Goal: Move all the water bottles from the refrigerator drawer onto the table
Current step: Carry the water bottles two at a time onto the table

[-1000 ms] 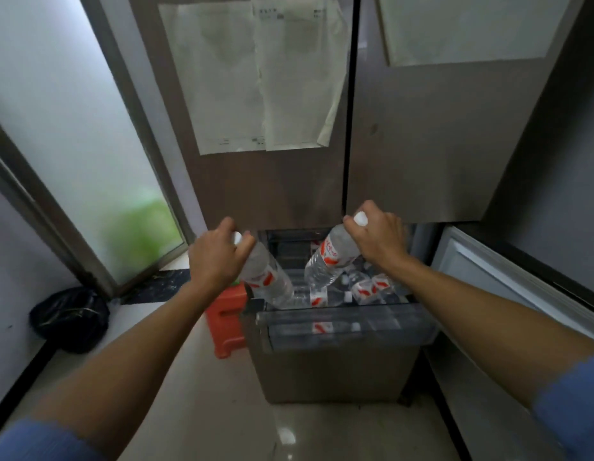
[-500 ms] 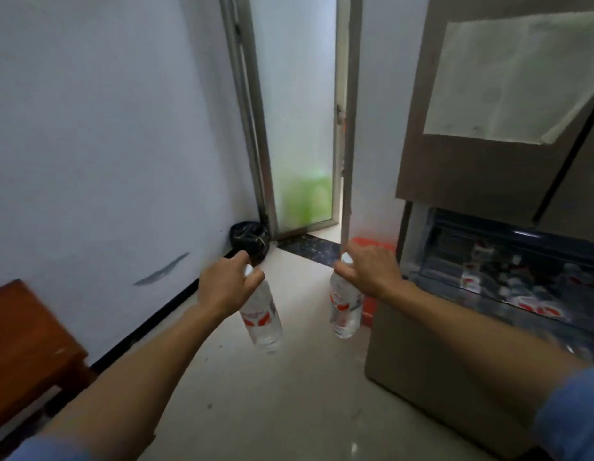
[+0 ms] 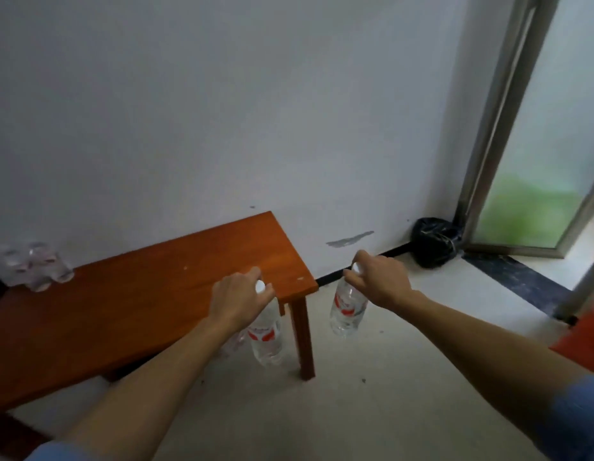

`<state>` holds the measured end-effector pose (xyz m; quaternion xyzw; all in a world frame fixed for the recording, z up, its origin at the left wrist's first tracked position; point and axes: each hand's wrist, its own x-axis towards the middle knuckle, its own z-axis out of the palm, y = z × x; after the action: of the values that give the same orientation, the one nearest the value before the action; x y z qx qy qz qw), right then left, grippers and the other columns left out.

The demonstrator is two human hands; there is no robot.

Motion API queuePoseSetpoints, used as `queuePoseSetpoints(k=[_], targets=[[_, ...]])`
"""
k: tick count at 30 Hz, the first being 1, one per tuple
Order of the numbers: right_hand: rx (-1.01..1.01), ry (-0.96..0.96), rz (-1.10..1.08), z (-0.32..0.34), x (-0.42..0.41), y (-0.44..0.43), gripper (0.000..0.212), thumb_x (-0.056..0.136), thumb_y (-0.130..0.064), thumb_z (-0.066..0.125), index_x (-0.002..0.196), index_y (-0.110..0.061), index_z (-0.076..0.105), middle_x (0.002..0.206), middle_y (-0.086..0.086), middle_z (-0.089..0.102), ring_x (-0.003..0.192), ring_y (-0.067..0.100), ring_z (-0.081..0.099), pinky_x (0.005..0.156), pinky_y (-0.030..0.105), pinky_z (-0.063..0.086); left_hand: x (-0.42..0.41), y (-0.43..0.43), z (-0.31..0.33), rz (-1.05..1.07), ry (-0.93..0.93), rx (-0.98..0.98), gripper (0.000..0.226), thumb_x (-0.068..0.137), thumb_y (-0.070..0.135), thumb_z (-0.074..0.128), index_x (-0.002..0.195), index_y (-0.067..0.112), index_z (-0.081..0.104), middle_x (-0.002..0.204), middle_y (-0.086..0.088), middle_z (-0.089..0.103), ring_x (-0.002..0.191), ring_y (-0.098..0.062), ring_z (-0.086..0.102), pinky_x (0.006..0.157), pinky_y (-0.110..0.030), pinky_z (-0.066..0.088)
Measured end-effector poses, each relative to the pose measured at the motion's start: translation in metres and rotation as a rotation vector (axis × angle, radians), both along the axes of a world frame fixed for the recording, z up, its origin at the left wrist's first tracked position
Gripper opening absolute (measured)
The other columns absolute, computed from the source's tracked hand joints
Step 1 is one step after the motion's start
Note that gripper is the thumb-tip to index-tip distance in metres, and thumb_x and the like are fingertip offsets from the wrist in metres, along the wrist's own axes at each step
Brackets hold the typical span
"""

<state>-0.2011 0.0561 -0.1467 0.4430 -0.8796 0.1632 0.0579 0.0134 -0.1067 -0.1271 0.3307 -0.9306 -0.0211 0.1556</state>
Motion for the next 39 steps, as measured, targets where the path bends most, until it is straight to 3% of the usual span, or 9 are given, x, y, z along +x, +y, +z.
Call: queuePoseSetpoints(k=[4, 10, 24, 31, 39], targets=[[-0.005, -0.018, 0.157, 0.007, 0.042, -0.107, 0.040, 0.094, -0.056, 0.044, 0.106, -0.018, 0.052, 0.090, 0.004, 0.068, 0.071, 0.019, 0.058, 0.057, 0.028, 0.035, 0.065, -0.073, -0.004, 0.170, -0.042, 0.009, 0.025, 0.093, 0.049, 0.047, 0.086, 0.025, 0.050, 0.071, 0.007, 0.054, 0.062, -0.010, 0.053, 0.057, -0.024, 0.045], [0.032, 0.004, 0.409, -0.004, 0.095, -0.258, 0.030, 0.094, -0.055, 0.043, 0.093, -0.025, 0.041, 0.074, -0.005, 0.055, 0.058, 0.010, 0.051, 0.045, 0.020, 0.031, 0.142, -0.165, -0.024, 0.375, -0.067, 0.062, 0.024, 0.095, 0.046, 0.046, 0.087, 0.024, 0.049, 0.067, 0.009, 0.052, 0.056, -0.006, 0.049, 0.050, -0.020, 0.033], [0.042, 0.033, 0.847, -0.021, 0.218, -0.590, 0.038, 0.097, -0.054, 0.040, 0.103, -0.017, 0.047, 0.075, -0.001, 0.059, 0.061, 0.016, 0.058, 0.053, 0.032, 0.049, 0.276, -0.378, -0.036, 0.795, 0.028, 0.141, 0.024, 0.093, 0.046, 0.050, 0.091, 0.022, 0.051, 0.067, 0.008, 0.054, 0.060, -0.009, 0.054, 0.051, -0.021, 0.033], [0.067, 0.016, 0.881, -0.041, 0.306, -0.701, 0.040, 0.097, -0.053, 0.040, 0.110, -0.016, 0.049, 0.073, -0.006, 0.050, 0.062, 0.013, 0.051, 0.050, 0.025, 0.034, 0.360, -0.481, -0.053, 0.847, 0.010, 0.134, 0.024, 0.093, 0.046, 0.049, 0.089, 0.022, 0.050, 0.069, 0.008, 0.053, 0.063, -0.009, 0.053, 0.051, -0.020, 0.031], [0.085, -0.114, 0.734, -0.056, 0.393, -0.810, 0.038, 0.096, -0.052, 0.044, 0.113, -0.018, 0.050, 0.093, -0.001, 0.065, 0.074, 0.014, 0.060, 0.061, 0.027, 0.050, 0.446, -0.626, -0.055, 0.675, 0.018, 0.141, 0.023, 0.093, 0.045, 0.051, 0.093, 0.023, 0.052, 0.078, 0.007, 0.058, 0.070, -0.012, 0.056, 0.059, -0.023, 0.038]])
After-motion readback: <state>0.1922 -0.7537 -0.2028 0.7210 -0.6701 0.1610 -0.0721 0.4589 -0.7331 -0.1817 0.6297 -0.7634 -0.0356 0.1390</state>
